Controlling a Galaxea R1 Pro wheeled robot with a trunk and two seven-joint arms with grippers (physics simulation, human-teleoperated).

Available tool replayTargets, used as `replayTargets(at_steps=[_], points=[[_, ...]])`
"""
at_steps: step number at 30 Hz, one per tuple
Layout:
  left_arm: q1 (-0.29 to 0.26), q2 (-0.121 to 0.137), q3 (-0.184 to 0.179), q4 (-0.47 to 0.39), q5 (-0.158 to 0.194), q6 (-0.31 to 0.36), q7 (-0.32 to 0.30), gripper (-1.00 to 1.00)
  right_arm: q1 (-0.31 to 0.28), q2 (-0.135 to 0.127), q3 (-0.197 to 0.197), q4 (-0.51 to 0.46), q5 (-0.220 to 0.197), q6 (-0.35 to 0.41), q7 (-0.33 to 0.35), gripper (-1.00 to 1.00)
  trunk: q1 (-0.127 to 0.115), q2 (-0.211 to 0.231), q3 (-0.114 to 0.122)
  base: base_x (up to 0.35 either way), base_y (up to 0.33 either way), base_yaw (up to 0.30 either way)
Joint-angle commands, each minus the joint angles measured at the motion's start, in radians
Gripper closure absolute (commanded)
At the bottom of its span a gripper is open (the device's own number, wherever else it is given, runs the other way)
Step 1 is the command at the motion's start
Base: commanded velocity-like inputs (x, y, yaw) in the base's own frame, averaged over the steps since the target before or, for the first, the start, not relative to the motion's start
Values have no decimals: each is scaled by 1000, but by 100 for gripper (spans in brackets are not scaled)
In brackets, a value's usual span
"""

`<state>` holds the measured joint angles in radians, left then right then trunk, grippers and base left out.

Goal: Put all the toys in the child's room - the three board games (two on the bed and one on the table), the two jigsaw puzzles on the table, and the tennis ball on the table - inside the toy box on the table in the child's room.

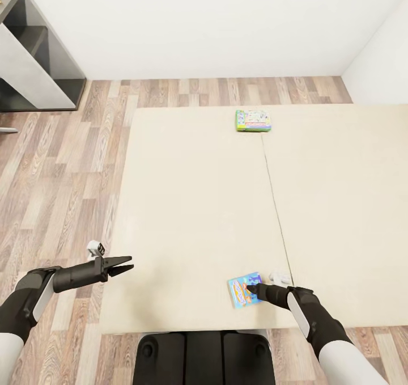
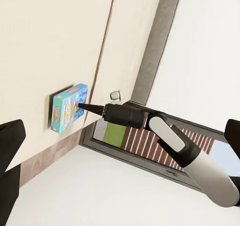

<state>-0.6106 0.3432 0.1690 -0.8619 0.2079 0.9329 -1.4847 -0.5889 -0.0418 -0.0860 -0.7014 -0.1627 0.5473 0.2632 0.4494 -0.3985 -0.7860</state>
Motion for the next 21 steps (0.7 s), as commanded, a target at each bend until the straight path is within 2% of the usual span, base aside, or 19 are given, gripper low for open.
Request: replayTargets(at_steps=[1,21], points=[[0,0,0,0,1,11,-3,-100,0,0,-3,-1,-4,6,2,-100,1,-1,-1,0,0,0],[0,0,1,0,1,11,-3,-100,0,2,-3,-1,-4,6,2,-100,1,-1,-1,0,1,0]])
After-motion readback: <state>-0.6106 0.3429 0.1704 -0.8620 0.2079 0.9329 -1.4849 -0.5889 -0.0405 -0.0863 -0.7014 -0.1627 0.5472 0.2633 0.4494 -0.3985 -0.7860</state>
